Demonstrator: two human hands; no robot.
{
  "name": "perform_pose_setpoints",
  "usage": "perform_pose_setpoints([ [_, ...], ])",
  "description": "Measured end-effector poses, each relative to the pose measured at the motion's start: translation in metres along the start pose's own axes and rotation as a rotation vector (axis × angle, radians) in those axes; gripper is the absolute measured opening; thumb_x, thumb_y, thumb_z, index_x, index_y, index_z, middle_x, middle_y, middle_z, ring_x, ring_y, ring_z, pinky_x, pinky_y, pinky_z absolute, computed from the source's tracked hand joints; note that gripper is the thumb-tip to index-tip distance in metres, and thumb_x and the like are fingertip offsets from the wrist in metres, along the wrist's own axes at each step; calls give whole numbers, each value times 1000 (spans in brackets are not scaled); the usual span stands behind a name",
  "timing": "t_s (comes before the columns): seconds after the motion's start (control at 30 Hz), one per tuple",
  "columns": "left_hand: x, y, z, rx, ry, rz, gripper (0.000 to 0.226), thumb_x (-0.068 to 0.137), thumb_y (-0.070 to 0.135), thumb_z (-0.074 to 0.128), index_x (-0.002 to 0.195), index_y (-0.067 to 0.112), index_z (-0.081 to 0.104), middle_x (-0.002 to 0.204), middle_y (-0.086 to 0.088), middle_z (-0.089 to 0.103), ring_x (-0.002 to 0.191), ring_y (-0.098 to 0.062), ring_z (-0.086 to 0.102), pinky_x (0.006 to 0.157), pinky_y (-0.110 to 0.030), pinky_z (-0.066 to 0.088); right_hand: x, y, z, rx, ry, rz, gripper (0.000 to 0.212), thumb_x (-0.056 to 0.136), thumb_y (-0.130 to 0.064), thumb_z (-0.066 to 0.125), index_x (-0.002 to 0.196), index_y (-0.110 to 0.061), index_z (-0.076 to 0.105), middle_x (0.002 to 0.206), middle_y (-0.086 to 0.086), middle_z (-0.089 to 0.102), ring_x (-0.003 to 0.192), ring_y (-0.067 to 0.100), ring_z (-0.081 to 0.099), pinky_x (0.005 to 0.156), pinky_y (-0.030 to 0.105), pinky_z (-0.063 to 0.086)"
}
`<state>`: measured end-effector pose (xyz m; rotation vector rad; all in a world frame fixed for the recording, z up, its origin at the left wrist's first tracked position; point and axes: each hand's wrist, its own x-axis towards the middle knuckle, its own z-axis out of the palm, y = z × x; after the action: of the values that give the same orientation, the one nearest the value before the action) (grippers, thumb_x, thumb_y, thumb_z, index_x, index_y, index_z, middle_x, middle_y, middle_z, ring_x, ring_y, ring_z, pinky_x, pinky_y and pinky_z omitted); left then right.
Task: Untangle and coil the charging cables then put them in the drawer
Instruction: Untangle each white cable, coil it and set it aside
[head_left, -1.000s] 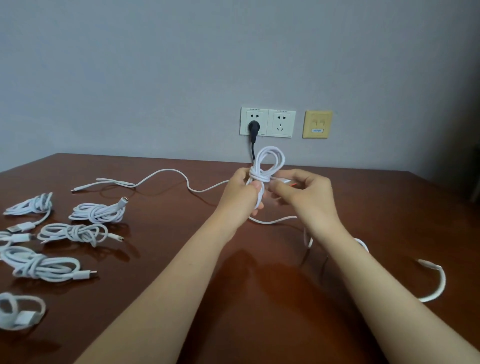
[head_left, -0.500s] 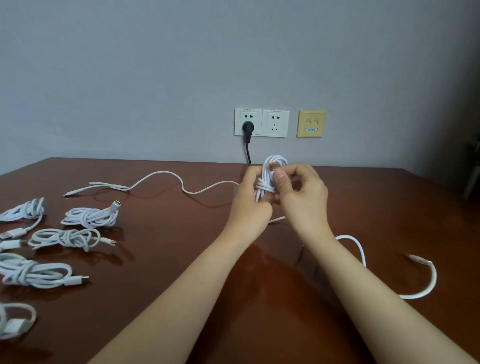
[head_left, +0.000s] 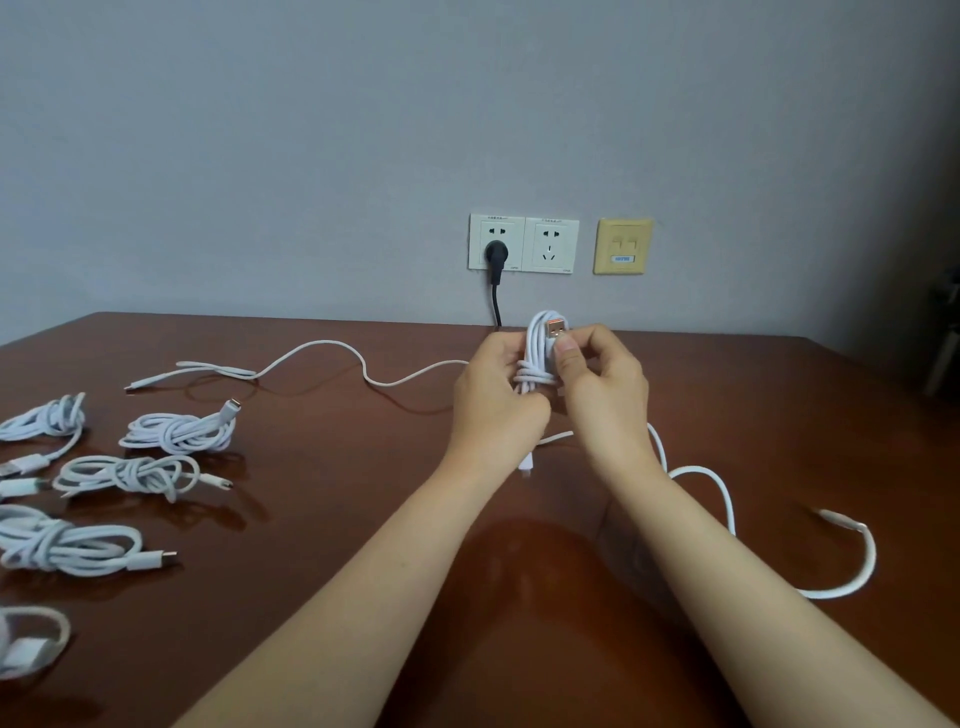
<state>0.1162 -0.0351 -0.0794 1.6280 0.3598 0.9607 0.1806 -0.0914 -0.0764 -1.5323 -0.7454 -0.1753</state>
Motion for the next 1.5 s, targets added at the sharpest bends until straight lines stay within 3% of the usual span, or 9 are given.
perform_pose_setpoints([
  [0.07, 1, 1, -1, -82, -3, -76, 36, 75, -11, 52, 85, 23, 58, 91, -2, 69, 87, -19, 64, 68, -30, 50, 0, 0, 1, 26, -9, 18, 20, 91, -22, 56, 77, -8, 60, 65, 0, 60, 72, 26, 60, 79, 48, 52],
  [0.23, 2, 2, -4, -279, -43, -156, 24, 83, -8, 58, 102, 7, 59, 87, -5, 68, 77, -14, 64, 63, -24, 53, 0, -4, -3, -33, -30, -14, 28, 89, -24, 60, 63, -15, 51, 57, -3, 53, 56, 6, 47, 62, 25, 42],
  [0.4, 0, -2, -2, -303, -37, -103, 37, 80, -20, 51, 94, 13, 57, 86, 3, 67, 75, -5, 64, 62, -15, 52, 4, -7, -6, -64, -77, -29, 29, 85, -19, 63, 61, -12, 48, 58, 2, 51, 64, 24, 57, 71, 40, 53],
  [0.5, -1, -2, -3, -292, -69, -70, 49, 77, -27, 46, 93, 18, 55, 88, 6, 67, 71, 2, 64, 59, -14, 51, 6, -8, -8, -96, -85, -33, 31, 86, -16, 60, 59, -14, 44, 58, -1, 47, 60, 13, 47, 66, 29, 45],
  [0.67, 0, 1, -6, -331, -122, -108, 43, 72, -20, 52, 93, 17, 59, 81, 1, 68, 71, -14, 64, 64, -28, 52, 10, -7, -12, -114, -120, 6, 30, 85, -15, 58, 59, -13, 43, 62, 7, 52, 68, 26, 54, 72, 38, 50],
  [0.83, 2, 5, -3, -296, -123, -127, 40, 55, 7, 54, 92, 19, 62, 74, 0, 68, 76, -22, 61, 78, -40, 47, 13, -8, -15, -16, -63, 118, 33, 81, -18, 65, 57, -11, 44, 65, 12, 56, 71, 35, 59, 75, 45, 54],
  [1.1, 1, 3, -2, -161, -98, -57, 17, 87, 7, 57, 92, 23, 58, 81, 6, 67, 74, -9, 64, 69, -24, 48, 12, -6, -14, 118, -34, 259, 22, 75, -23, 74, 62, -15, 59, 66, 9, 62, 70, 35, 63, 75, 50, 55],
  [1.27, 4, -5, -3, -24, -41, -47, 20, 84, 11, 56, 90, 30, 54, 91, 3, 68, 82, -16, 65, 77, -34, 52, 6, -8, -10, -68, -31, 119, 18, 79, -14, 69, 65, -6, 62, 59, 0, 59, 64, 19, 58, 68, 31, 50],
  [1.5, 6, -9, -6, 63, -45, -35, 26, 86, 8, 56, 105, 25, 57, 86, 0, 68, 85, -20, 64, 79, -33, 51, 3, -7, -12, -173, -137, 71, 17, 84, -9, 57, 70, -12, 66, 63, -1, 62, 70, 19, 63, 65, 26, 50],
])
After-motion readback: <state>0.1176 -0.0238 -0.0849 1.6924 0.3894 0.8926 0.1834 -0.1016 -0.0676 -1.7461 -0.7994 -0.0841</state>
